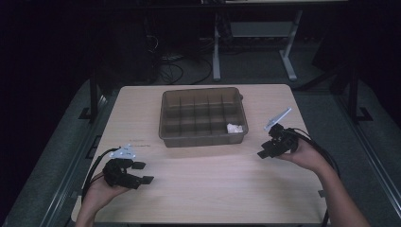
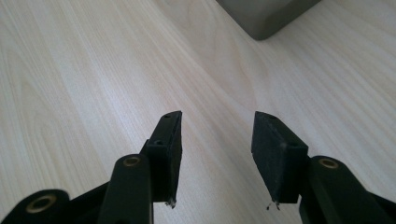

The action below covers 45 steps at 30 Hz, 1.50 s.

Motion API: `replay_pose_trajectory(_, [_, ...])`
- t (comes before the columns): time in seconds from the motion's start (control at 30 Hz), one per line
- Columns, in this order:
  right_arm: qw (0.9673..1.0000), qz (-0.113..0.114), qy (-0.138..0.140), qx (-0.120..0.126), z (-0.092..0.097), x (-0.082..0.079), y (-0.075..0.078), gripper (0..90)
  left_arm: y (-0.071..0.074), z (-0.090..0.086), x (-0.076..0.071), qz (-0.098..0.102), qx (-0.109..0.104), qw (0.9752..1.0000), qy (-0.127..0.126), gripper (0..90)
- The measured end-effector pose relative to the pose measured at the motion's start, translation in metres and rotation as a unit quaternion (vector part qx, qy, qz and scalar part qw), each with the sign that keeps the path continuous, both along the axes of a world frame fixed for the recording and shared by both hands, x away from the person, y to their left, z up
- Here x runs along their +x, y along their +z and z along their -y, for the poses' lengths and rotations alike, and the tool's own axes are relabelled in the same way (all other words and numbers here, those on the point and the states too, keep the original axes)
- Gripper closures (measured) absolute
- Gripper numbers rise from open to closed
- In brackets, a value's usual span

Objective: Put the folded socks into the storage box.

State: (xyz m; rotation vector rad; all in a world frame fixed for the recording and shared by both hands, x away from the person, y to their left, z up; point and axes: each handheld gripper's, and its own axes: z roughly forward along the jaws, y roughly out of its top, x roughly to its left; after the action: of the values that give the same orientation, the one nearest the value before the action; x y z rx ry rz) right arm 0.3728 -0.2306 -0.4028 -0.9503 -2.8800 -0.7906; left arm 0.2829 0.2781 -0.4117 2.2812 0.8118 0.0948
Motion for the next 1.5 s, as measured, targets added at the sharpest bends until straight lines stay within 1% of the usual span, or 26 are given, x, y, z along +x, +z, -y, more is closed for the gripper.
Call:
replay_pose_trajectory(0.33, [1.0,0.002,-0.001,0.005,0.005,-0.007,-0.005,51.6,0.0,0.0,0.0,-0.001,0.001,1.0,-0.001,32.0])
replay_pose_trajectory(0.67, [0.9999,0.0,-0.009,0.01,0.012,-0.014,-0.009,50.4,-0.001,0.001,0.0,-0.002,0.001,1.0,-0.002,31.9])
replay_pose_trajectory(0.93, [0.9998,-0.001,-0.012,0.018,0.019,-0.02,-0.017,49.4,-0.001,0.001,-0.001,-0.002,0.004,1.0,-0.003,31.9])
replay_pose_trajectory(1.23, [0.9996,-0.004,-0.016,0.024,0.021,-0.028,-0.023,48.0,-0.001,0.001,-0.001,-0.002,0.004,1.0,-0.002,31.6])
replay_pose_trajectory(1.4, [0.9995,-0.004,-0.017,0.027,0.022,-0.033,-0.025,47.2,-0.001,0.002,-0.001,-0.001,0.003,1.0,-0.002,31.6])
replay_pose_trajectory(1.5, [0.9995,0.002,-0.016,0.027,0.023,-0.035,-0.026,47.0,0.0,0.002,-0.001,-0.002,0.003,1.0,-0.002,31.7])
